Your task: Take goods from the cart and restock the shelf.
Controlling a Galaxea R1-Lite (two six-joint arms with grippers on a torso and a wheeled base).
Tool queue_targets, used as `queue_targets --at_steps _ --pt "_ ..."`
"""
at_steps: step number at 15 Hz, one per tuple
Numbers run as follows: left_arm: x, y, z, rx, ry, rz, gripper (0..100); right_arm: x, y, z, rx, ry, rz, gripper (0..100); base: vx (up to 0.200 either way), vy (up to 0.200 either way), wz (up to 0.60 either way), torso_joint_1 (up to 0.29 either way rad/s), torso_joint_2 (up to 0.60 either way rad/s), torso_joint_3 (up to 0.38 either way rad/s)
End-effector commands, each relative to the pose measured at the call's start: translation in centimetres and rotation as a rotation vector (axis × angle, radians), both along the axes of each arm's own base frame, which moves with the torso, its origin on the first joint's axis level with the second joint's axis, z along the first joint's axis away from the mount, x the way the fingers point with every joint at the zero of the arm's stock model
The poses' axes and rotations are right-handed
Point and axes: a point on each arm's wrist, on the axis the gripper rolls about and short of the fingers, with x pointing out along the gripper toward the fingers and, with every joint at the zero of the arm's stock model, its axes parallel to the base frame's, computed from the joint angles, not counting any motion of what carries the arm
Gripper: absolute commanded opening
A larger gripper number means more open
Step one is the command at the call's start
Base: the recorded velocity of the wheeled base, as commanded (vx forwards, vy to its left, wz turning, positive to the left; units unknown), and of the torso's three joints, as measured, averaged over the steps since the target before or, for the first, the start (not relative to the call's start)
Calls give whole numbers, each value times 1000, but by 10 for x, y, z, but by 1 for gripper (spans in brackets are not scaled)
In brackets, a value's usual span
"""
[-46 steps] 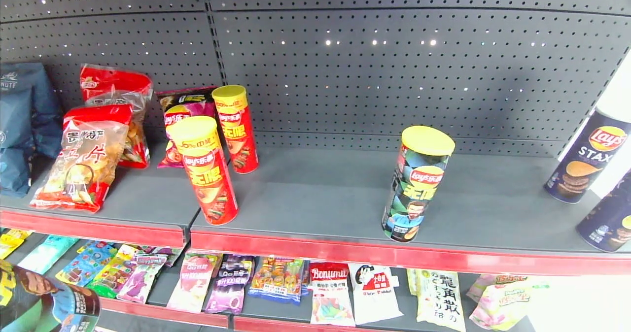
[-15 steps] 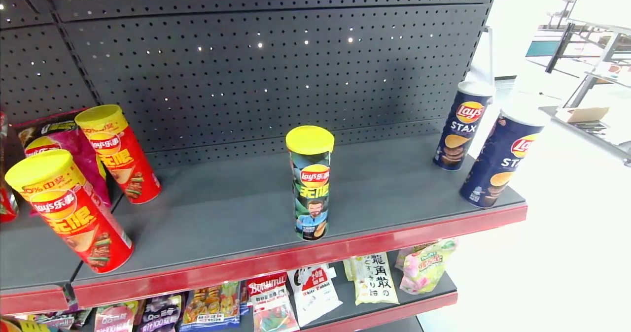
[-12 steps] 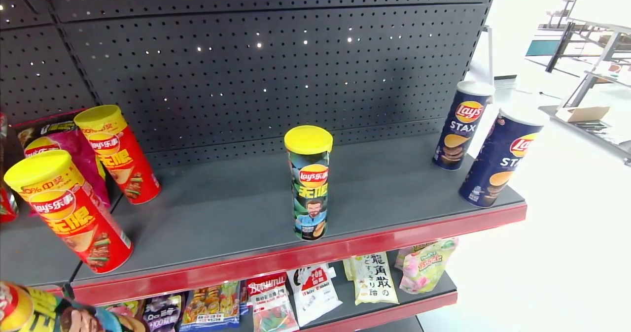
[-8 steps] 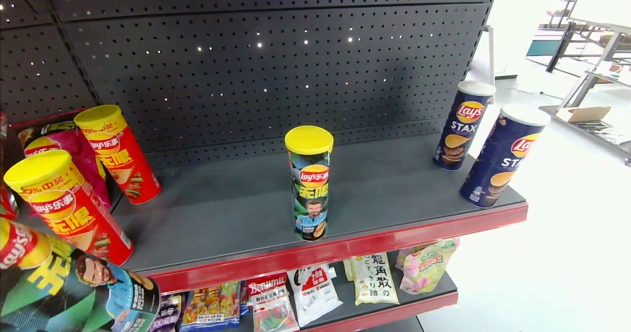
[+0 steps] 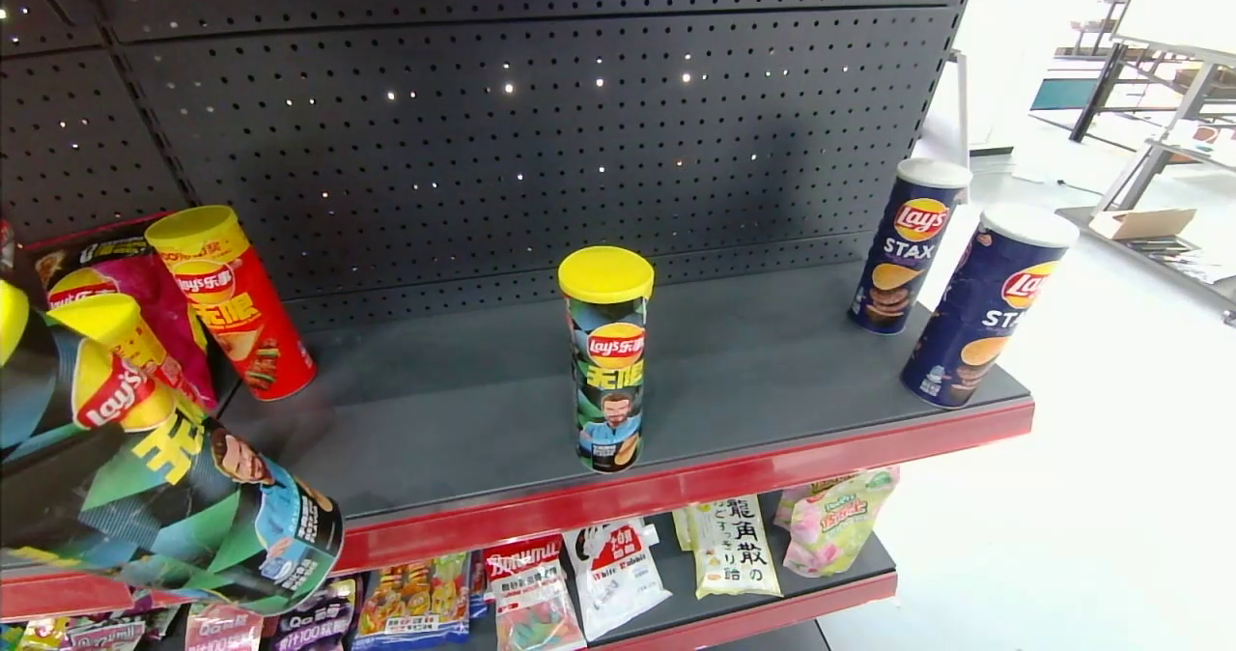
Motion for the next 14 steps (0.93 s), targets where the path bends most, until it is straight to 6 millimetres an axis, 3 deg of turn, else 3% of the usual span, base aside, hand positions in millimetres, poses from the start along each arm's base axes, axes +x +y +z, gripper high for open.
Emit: queue_targets --at_steps 1,4,9,14 --pt "8 -1 -1 2 25 -10 0 0 0 0 0 2 -28 100 0 0 0 0 0 0" --pt "21 -3 -2 8 67 -17 0 -7 1 -2 4 -95 -106 100 0 0 0 0 0 0" --pt "69 -13 4 10 73 -61 0 -7 2 -2 9 -93 -108 100 0 0 0 0 0 0" --pt "73 -24 0 16 95 -132 0 -7 2 -2 9 -93 -108 100 0 0 0 0 0 0"
